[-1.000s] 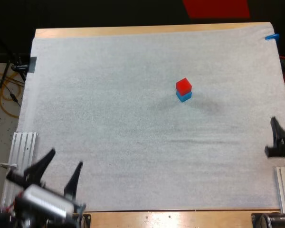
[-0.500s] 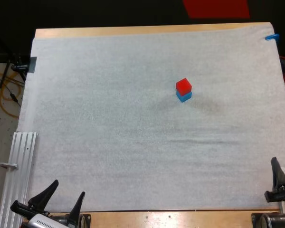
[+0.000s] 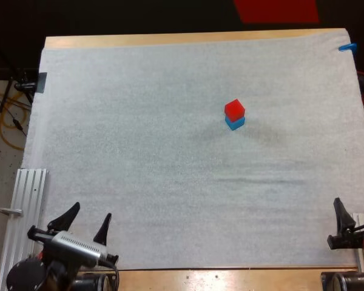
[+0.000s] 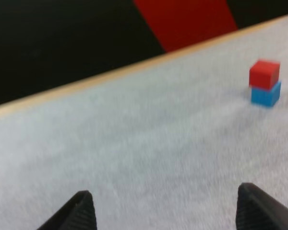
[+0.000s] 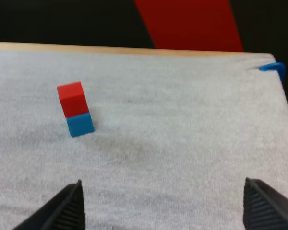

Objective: Stack red cube on blue cube

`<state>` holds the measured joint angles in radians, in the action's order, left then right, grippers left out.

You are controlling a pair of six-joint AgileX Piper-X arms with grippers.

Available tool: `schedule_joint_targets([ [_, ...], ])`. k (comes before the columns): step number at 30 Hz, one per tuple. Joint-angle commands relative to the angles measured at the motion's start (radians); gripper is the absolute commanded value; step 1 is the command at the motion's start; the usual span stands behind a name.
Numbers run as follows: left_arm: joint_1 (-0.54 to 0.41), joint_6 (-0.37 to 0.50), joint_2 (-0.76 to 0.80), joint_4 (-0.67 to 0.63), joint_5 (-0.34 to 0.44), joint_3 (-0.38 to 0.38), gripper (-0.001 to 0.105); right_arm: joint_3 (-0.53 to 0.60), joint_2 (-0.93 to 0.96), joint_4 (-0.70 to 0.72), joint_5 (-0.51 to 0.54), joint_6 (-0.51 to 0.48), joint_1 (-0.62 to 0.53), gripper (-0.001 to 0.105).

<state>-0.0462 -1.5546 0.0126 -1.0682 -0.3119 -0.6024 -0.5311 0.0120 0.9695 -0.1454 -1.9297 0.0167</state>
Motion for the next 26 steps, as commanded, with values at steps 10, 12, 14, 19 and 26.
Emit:
schedule_joint_targets([
  [10, -0.001, -0.042, 0.138, 0.045, -0.037, 0.085, 0.060, 0.034, 0.039, 0.006, -0.010, -0.001, -0.001, 0.066],
  [12, -0.001, -0.042, 0.138, 0.045, -0.037, 0.085, 0.060, 0.034, 0.039, 0.006, -0.010, 0.001, -0.001, 0.066],
  [14, -0.001, -0.042, 0.138, 0.045, -0.037, 0.085, 0.060, 0.034, 0.039, 0.006, -0.010, 0.001, -0.001, 0.066],
  [19, -0.001, -0.042, 0.138, 0.045, -0.037, 0.085, 0.060, 0.034, 0.039, 0.006, -0.010, 0.001, -0.001, 0.066],
  [26, -0.001, -0.042, 0.138, 0.045, -0.037, 0.085, 0.060, 0.034, 0.039, 0.006, -0.010, 0.001, -0.001, 0.066],
])
